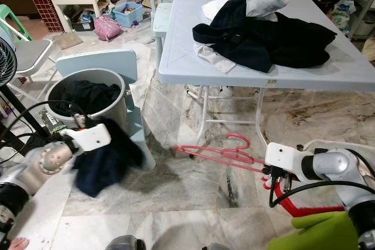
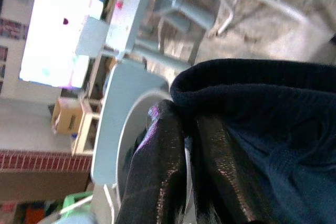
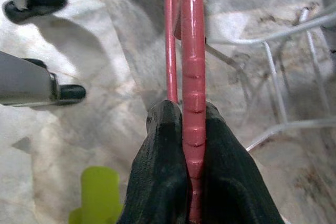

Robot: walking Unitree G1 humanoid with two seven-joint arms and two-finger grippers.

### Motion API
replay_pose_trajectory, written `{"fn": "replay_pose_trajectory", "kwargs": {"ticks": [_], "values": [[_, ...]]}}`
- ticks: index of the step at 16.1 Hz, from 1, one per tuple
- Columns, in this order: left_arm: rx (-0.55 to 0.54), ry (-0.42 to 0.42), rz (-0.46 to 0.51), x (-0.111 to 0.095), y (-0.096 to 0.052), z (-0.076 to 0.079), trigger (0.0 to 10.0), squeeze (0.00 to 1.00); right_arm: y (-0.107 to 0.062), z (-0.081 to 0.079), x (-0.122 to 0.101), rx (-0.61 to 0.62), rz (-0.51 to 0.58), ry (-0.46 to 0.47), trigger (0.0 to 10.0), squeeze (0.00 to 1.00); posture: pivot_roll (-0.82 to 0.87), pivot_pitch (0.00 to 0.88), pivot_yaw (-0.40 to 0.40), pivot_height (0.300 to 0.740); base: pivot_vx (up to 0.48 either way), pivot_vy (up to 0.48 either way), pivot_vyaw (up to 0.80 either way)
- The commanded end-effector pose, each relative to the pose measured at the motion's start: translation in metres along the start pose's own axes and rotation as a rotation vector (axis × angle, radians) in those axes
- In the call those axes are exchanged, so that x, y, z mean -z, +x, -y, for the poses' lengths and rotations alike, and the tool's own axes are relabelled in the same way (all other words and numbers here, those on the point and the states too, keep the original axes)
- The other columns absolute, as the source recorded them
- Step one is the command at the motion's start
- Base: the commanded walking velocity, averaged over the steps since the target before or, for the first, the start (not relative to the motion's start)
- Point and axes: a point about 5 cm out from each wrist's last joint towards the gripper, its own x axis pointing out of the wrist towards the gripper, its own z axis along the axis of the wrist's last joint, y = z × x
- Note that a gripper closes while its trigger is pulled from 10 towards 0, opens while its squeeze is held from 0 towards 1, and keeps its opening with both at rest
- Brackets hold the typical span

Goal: Hang hanger

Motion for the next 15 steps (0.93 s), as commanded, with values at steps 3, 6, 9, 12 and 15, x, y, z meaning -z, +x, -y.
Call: {"fn": "replay_pose_trajectory", "kwargs": {"ticks": [3, 6, 9, 12, 15], "values": [[-0.012, -0.066, 0.130, -0.027, 0.010, -0.002, 10.0, 0.00, 0.015, -0.002, -0.009, 0.062, 0.078, 0.053, 10.0, 0.00, -0.03, 0.022, 0.020, 0.740, 0.000, 0.000, 0.00], [-0.098, -0.199, 0.116, -0.030, 0.013, -0.003, 10.0, 0.00, 0.028, 0.002, -0.022, 0.293, 0.307, 0.254, 10.0, 0.00, -0.04, 0.019, 0.021, 0.740, 0.000, 0.000, 0.00], [-0.158, -0.371, 0.114, -0.034, 0.011, 0.001, 10.0, 0.00, 0.040, -0.015, -0.038, 0.356, 0.477, 0.420, 10.0, 0.00, -0.05, 0.012, 0.027, 0.740, 0.000, 0.000, 0.00], [-0.188, -0.517, 0.116, -0.042, 0.011, 0.004, 10.0, 0.00, 0.049, -0.023, -0.044, 0.427, 0.532, 0.497, 10.0, 0.00, -0.05, 0.011, 0.028, 0.740, 0.000, 0.264, -0.69], [-0.160, -0.544, 0.143, -0.053, 0.012, 0.008, 10.0, 0.00, 0.042, -0.008, -0.054, 0.585, 0.593, 0.552, 10.0, 0.00, -0.05, 0.010, 0.028, 0.740, 0.000, 0.480, -0.80]]}}
